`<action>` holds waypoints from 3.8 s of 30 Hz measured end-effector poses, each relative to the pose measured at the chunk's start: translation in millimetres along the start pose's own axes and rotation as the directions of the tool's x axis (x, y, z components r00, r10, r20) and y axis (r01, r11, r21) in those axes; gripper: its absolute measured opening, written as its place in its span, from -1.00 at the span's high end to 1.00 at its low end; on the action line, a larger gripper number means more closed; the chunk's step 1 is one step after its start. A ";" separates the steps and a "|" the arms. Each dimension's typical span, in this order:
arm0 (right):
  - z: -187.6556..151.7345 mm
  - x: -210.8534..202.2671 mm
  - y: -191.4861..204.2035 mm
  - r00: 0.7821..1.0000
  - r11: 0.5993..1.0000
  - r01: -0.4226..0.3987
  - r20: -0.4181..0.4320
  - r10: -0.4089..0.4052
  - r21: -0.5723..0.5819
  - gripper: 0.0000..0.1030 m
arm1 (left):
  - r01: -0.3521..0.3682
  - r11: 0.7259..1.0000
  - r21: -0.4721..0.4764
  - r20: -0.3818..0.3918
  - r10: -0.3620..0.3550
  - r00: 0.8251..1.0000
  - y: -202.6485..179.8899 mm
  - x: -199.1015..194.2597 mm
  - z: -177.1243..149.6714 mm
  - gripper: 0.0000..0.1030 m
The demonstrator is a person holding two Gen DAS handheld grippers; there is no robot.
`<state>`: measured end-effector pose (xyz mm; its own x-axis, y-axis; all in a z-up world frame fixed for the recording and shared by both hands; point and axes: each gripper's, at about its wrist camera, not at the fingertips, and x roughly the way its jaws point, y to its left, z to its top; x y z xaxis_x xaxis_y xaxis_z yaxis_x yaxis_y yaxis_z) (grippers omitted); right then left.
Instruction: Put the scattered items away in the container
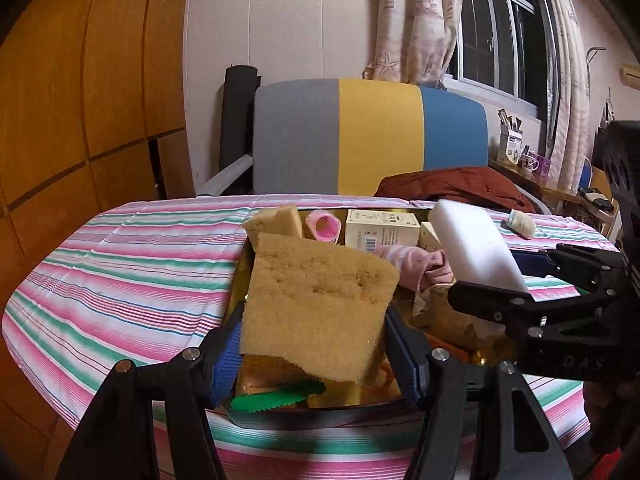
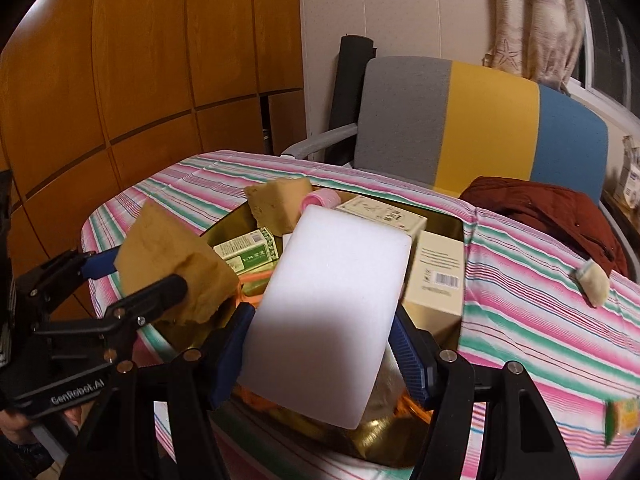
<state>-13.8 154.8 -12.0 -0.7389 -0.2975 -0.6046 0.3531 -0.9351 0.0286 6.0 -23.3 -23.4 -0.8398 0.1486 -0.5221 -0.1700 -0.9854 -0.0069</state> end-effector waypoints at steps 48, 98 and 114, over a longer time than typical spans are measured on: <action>47.4 119.9 -17.0 0.976 0.991 -0.095 -0.184 0.112 0.098 -0.41 | 0.272 0.961 -0.051 -0.128 -0.277 0.952 47.5 97.7 32.4 -0.34; 36.0 101.7 -7.4 0.988 0.995 -0.098 -0.120 0.097 0.004 0.60 | 0.076 0.991 -0.107 -0.004 -0.077 0.997 41.7 64.8 -0.3 -0.25; 36.0 93.3 -13.6 0.994 0.995 -0.091 -0.056 0.093 0.051 0.54 | 0.196 0.963 -0.186 0.001 -0.199 0.980 56.7 42.2 -11.9 -0.29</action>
<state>-108.2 132.8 -40.1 -0.6693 -0.3724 -0.6429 0.3887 -0.9130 0.1241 -32.9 -73.9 -56.0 -0.7899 0.3421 -0.5090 -0.2323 -0.9350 -0.2679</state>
